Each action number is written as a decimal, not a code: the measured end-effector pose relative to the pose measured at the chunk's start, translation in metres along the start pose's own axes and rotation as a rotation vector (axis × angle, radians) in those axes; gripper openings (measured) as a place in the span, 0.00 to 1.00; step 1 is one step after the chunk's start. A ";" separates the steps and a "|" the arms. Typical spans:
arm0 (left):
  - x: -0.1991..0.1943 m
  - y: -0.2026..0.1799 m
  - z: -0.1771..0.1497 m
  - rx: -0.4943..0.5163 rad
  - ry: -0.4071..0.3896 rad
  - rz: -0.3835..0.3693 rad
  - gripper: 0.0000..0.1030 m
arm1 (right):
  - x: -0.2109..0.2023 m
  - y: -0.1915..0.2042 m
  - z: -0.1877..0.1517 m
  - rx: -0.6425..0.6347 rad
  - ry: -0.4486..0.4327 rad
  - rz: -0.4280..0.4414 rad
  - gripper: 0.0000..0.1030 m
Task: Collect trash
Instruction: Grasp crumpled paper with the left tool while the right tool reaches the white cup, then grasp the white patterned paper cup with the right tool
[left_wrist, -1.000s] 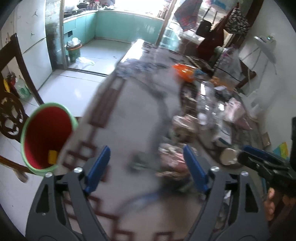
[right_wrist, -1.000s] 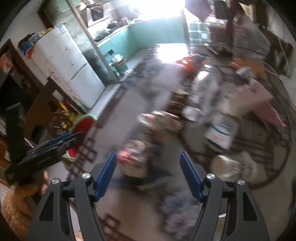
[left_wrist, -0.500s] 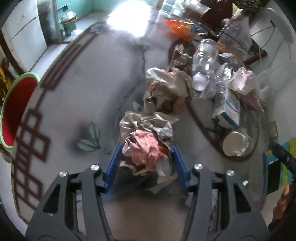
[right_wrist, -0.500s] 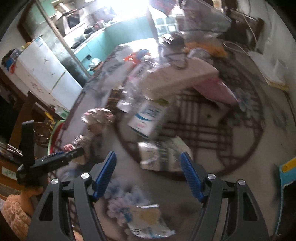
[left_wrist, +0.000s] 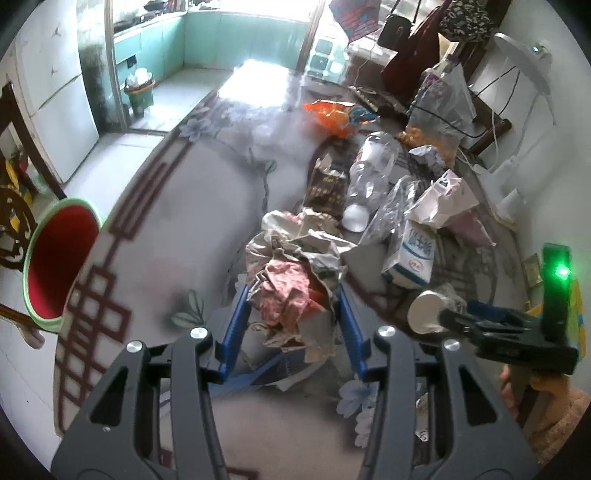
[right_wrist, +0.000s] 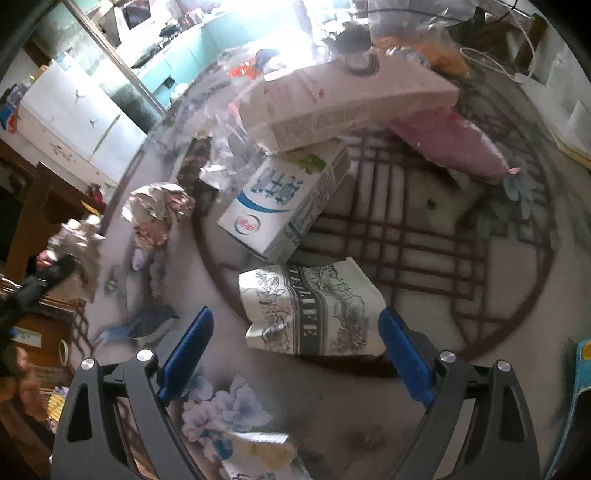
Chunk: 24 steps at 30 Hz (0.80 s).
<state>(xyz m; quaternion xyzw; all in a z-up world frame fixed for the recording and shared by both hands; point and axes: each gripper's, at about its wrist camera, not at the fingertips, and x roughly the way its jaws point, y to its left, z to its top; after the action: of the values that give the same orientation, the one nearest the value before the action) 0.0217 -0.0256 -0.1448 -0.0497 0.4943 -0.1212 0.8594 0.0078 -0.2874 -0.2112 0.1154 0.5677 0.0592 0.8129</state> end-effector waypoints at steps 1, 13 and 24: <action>-0.002 -0.002 0.000 0.009 -0.003 0.003 0.44 | 0.001 -0.001 0.000 -0.004 0.002 0.005 0.87; 0.004 -0.007 0.004 0.020 0.007 0.000 0.45 | 0.008 -0.009 0.015 0.032 0.009 0.025 0.85; -0.001 0.000 0.004 0.007 -0.006 -0.003 0.46 | 0.011 -0.010 0.020 0.059 0.036 -0.032 0.91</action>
<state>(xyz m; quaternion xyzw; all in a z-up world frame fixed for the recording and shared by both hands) 0.0247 -0.0257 -0.1421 -0.0478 0.4911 -0.1240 0.8609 0.0304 -0.2970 -0.2170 0.1289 0.5856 0.0315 0.7996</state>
